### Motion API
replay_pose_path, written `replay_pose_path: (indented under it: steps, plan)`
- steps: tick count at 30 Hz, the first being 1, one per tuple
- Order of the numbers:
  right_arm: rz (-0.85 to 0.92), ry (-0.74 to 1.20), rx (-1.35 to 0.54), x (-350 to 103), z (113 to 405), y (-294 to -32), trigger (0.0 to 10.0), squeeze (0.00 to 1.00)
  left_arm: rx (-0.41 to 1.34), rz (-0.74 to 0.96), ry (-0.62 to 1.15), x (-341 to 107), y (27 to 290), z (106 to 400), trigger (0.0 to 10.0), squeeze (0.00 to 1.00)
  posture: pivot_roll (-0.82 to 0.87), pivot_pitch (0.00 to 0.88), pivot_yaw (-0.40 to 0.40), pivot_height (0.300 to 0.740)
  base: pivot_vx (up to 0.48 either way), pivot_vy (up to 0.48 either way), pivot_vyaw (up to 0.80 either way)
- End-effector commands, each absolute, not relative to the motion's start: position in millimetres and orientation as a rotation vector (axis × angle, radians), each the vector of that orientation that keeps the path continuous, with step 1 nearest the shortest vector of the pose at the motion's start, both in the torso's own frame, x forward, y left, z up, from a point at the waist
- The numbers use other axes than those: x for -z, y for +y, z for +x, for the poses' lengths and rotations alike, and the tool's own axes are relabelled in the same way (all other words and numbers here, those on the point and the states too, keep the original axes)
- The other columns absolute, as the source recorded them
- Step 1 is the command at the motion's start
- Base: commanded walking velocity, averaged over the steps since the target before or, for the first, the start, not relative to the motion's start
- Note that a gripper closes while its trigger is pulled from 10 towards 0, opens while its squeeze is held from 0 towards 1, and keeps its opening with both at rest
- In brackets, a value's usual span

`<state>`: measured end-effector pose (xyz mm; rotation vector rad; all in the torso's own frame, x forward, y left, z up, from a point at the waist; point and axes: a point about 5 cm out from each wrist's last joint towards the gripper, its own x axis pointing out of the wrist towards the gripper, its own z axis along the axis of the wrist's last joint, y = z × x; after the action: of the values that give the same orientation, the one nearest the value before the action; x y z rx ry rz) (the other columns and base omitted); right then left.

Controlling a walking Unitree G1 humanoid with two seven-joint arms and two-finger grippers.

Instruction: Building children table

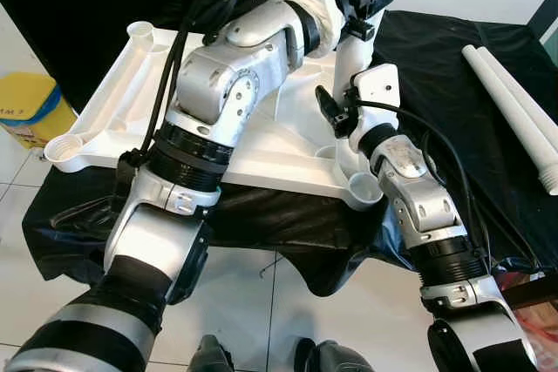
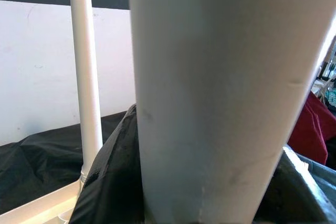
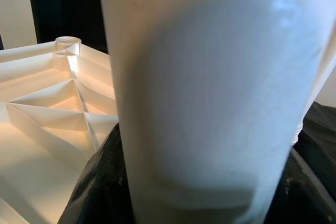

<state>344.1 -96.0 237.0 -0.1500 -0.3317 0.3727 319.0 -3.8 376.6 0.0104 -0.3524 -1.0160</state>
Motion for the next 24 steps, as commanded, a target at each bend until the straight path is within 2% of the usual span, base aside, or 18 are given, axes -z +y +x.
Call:
replay_pose_path:
  steps: [1,5,6,8,9,13,14,15,16,21,22,23,24]
  plan:
    - [-0.141,-0.372,-0.382,-243.9,343.9,-89.1,0.0,0.00,1.106,-0.002,-0.364,-377.0,-20.8,306.7,10.0,0.00,0.04,0.141,-0.048,0.740,0.000,0.000,0.00]
    - [-0.131,-0.376,-0.359,-243.4,343.9,-89.7,0.0,0.00,1.104,0.003,-0.357,-373.2,-24.4,306.6,10.0,0.00,0.04,0.143,-0.049,0.740,0.000,0.000,0.00]
    - [-0.127,-0.376,-0.345,-242.9,344.1,-90.3,6.4,0.00,1.105,0.006,-0.355,-371.7,-25.8,306.2,10.0,0.00,0.04,0.143,-0.049,0.740,0.000,0.000,0.00]
    - [-0.127,-0.376,-0.345,-242.9,344.1,-90.3,6.4,0.00,1.105,0.006,-0.355,-371.7,-25.8,306.2,10.0,0.00,0.04,0.143,-0.049,0.740,0.000,0.000,0.00]
    - [-0.121,-0.371,-0.331,-241.9,344.3,-90.8,10.0,0.00,1.106,0.010,-0.354,-370.4,-26.2,305.9,10.0,0.00,0.05,0.144,-0.055,0.740,0.000,0.000,0.00]
    - [-0.109,-0.360,-0.312,-239.6,344.3,-91.2,10.0,0.00,1.102,0.017,-0.363,-369.1,-24.4,306.4,10.0,0.00,0.04,0.143,-0.063,0.740,0.000,0.000,0.00]
    - [-0.104,-0.356,-0.305,-238.7,344.2,-91.3,10.0,0.00,1.101,0.001,-0.364,-368.7,-23.2,307.3,10.0,0.30,0.04,0.144,-0.067,0.740,0.000,0.000,0.00]
    - [-0.104,-0.356,-0.305,-238.7,344.2,-91.3,10.0,0.00,1.101,0.001,-0.364,-368.7,-23.2,307.3,10.0,0.30,0.04,0.144,-0.067,0.740,0.000,0.000,0.00]
    - [-0.099,-0.352,-0.295,-238.4,344.5,-92.3,10.0,0.00,1.100,-0.012,-0.368,-368.4,-22.2,308.0,10.0,1.00,0.03,0.143,-0.069,0.740,0.000,0.000,0.00]
    - [-0.090,-0.348,-0.263,-239.1,345.2,-95.3,10.0,0.00,1.083,-0.010,-0.383,-369.7,-18.6,308.8,10.0,1.00,0.02,0.145,-0.071,0.740,0.000,0.000,0.00]
    - [-0.086,-0.347,-0.249,-239.4,345.5,-96.9,10.0,0.00,1.075,-0.002,-0.395,-370.7,-16.8,309.1,10.0,0.08,0.01,0.148,-0.068,0.740,0.000,0.000,0.00]
    - [-0.086,-0.347,-0.249,-239.4,345.5,-96.9,10.0,0.00,1.075,-0.002,-0.395,-370.7,-16.8,309.1,10.0,0.08,0.01,0.148,-0.068,0.740,0.000,0.000,0.00]
    - [-0.082,-0.344,-0.228,-239.4,346.1,-99.7,10.0,0.00,1.065,-0.006,-0.400,-371.2,-14.5,310.3,10.0,0.00,0.01,0.150,-0.066,0.740,0.000,0.000,0.00]
